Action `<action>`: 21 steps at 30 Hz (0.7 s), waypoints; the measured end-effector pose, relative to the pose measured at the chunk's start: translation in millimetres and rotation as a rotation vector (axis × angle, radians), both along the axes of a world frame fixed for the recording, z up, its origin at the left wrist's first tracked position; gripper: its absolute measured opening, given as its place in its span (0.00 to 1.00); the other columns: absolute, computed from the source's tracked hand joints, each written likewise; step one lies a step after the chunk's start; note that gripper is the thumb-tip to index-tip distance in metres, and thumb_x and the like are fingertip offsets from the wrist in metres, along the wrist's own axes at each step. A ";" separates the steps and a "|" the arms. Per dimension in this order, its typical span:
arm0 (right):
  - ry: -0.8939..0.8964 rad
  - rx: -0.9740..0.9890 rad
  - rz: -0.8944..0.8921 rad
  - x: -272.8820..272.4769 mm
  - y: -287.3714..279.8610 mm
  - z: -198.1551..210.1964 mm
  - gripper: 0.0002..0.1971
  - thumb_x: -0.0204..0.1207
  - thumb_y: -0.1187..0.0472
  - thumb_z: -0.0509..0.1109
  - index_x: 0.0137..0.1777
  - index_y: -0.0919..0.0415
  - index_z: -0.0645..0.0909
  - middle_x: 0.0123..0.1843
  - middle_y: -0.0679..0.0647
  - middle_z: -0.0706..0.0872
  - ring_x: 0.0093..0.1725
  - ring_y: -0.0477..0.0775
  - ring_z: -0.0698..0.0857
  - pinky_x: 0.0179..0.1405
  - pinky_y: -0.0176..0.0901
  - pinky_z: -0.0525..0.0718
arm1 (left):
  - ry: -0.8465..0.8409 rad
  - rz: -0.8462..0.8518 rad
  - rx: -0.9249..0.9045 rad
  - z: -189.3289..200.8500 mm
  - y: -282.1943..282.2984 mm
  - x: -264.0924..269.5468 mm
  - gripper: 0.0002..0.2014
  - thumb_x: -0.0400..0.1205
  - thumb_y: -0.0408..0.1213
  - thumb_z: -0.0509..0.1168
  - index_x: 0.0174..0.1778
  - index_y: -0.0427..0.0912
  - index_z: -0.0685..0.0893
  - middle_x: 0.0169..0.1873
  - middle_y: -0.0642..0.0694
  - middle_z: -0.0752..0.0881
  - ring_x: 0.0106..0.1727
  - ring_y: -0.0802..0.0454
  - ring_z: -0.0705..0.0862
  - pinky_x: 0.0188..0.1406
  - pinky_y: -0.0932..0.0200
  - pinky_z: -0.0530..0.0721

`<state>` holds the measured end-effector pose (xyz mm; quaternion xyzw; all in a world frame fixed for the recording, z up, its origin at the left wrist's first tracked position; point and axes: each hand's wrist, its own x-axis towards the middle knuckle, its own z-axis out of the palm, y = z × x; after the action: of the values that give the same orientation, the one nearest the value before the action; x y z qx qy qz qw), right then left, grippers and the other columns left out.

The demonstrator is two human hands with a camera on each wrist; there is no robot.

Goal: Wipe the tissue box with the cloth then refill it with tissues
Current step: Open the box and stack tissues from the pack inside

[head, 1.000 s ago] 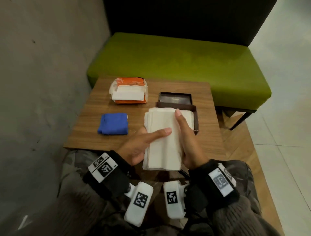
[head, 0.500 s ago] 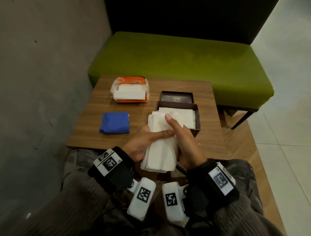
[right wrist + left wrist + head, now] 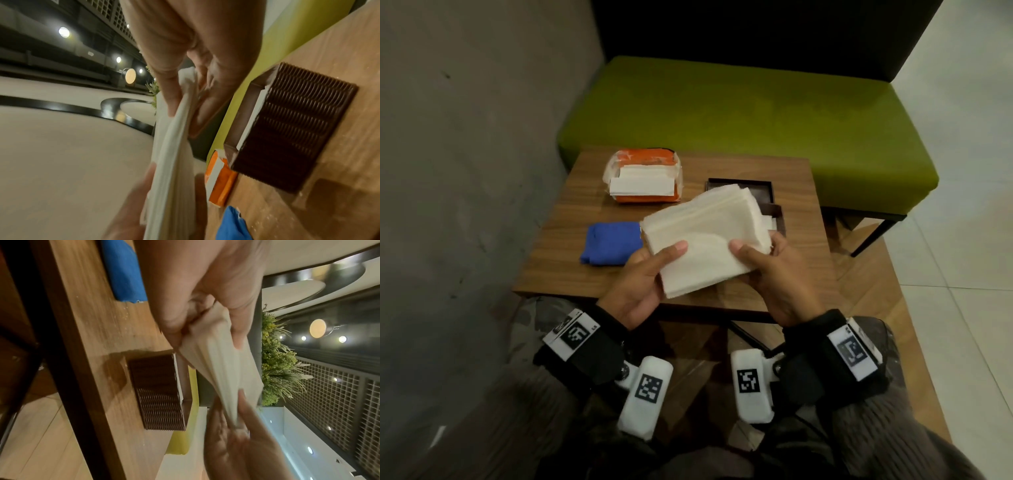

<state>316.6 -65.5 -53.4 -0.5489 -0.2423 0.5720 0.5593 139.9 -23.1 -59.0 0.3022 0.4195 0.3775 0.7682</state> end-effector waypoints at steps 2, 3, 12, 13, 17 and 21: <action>-0.035 -0.037 0.098 -6.1 -2.5 -1.9 0.24 0.72 0.66 0.75 0.67 0.59 0.72 0.63 0.58 0.84 0.60 0.58 0.86 0.52 0.52 0.90 | 0.057 0.074 0.031 -0.1 -2.2 3.2 0.19 0.76 0.38 0.68 0.64 0.45 0.79 0.58 0.44 0.88 0.59 0.47 0.87 0.57 0.49 0.86; -0.041 -0.045 0.130 -6.9 -3.4 -1.5 0.25 0.73 0.64 0.75 0.69 0.58 0.72 0.63 0.57 0.84 0.60 0.58 0.86 0.53 0.53 0.89 | 0.107 0.101 0.059 0.9 -1.9 3.6 0.16 0.77 0.39 0.68 0.62 0.46 0.81 0.57 0.44 0.88 0.57 0.48 0.87 0.57 0.49 0.86; -0.035 0.005 0.104 -14.7 -3.7 7.6 0.17 0.80 0.49 0.67 0.64 0.56 0.83 0.57 0.54 0.91 0.57 0.54 0.89 0.60 0.52 0.86 | 0.269 0.104 0.199 3.4 -4.7 14.1 0.16 0.75 0.47 0.70 0.58 0.48 0.84 0.50 0.49 0.91 0.49 0.55 0.90 0.46 0.59 0.87; -0.038 0.001 0.089 -15.3 -4.1 7.3 0.17 0.80 0.49 0.67 0.64 0.56 0.83 0.57 0.53 0.91 0.57 0.53 0.89 0.60 0.52 0.86 | 0.282 0.132 0.201 2.7 -4.0 14.0 0.18 0.74 0.48 0.70 0.59 0.48 0.83 0.50 0.49 0.90 0.49 0.54 0.90 0.45 0.58 0.87; -0.122 -0.021 0.096 -17.2 -4.9 5.1 0.18 0.79 0.55 0.70 0.67 0.55 0.76 0.59 0.49 0.87 0.58 0.49 0.86 0.56 0.46 0.85 | 0.339 0.143 0.209 0.1 -3.1 13.3 0.19 0.76 0.47 0.70 0.61 0.47 0.82 0.53 0.49 0.89 0.53 0.52 0.88 0.51 0.54 0.86; -0.174 -0.028 0.111 -15.2 -4.1 3.6 0.22 0.75 0.70 0.69 0.68 0.58 0.74 0.62 0.54 0.86 0.61 0.54 0.85 0.61 0.53 0.85 | 0.345 0.128 0.213 3.0 -2.4 10.2 0.17 0.76 0.44 0.70 0.60 0.45 0.82 0.52 0.48 0.89 0.52 0.52 0.89 0.47 0.58 0.87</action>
<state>301.3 -69.6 -49.8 -0.5899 -0.3123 0.5556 0.4959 150.2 -25.5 -56.0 0.4146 0.5210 0.4105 0.6230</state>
